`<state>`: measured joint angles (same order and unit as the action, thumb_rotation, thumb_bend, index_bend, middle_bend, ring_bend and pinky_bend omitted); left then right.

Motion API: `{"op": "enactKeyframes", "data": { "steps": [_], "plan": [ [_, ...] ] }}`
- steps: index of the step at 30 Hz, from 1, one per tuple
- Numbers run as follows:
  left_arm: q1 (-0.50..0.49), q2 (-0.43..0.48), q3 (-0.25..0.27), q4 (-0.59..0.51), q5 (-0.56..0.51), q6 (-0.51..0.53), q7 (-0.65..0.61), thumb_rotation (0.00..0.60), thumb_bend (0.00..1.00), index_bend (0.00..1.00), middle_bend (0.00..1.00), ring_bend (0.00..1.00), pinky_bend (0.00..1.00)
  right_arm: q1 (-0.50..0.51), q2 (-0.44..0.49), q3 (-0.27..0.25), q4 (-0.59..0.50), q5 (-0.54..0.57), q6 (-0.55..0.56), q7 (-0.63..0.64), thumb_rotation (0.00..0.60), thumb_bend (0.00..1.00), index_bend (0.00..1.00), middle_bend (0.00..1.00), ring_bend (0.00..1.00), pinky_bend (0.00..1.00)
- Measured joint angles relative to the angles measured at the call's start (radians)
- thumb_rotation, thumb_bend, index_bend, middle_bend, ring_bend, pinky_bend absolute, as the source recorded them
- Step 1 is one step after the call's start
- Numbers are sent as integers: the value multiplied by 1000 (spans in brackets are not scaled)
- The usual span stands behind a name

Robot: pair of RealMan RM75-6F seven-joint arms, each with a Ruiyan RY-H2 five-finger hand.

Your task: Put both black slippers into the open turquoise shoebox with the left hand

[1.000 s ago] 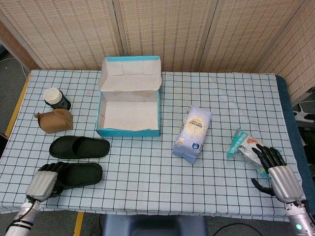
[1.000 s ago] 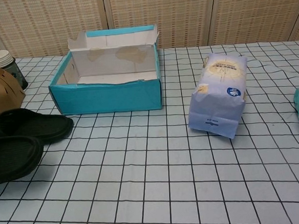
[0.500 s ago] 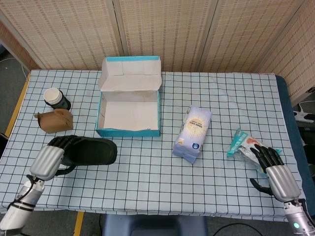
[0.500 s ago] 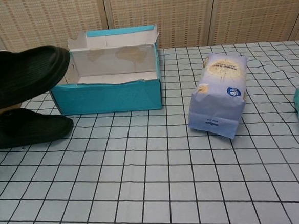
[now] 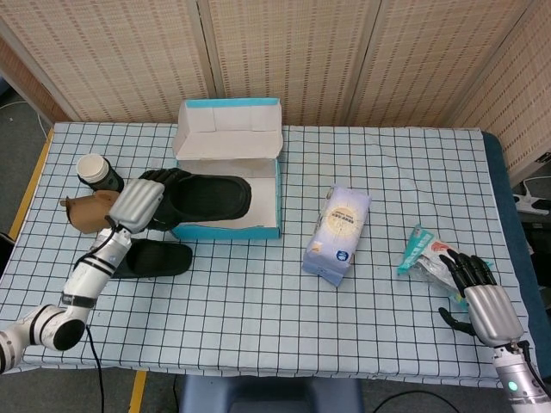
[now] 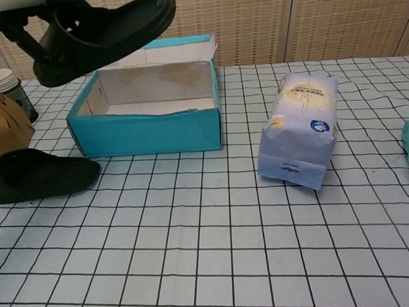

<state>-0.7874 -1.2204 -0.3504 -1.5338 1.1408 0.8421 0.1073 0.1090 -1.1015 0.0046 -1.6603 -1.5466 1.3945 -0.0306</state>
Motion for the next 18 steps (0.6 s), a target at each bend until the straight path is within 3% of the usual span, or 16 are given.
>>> {"op": "enactKeyframes", "data": {
  "steps": [8,18],
  "plan": [
    [-133,-157,-34,236,8,-89,-154,600,553,465,558,532,554,6,-10,8,4,33,-21,-21,600,181,0,0,0,0],
    [-242,-325,-17,544,71,-181,-332,600,554,460,547,518,541,13,-15,8,10,50,-43,-26,600,180,0,0,0,0]
  ]
}}
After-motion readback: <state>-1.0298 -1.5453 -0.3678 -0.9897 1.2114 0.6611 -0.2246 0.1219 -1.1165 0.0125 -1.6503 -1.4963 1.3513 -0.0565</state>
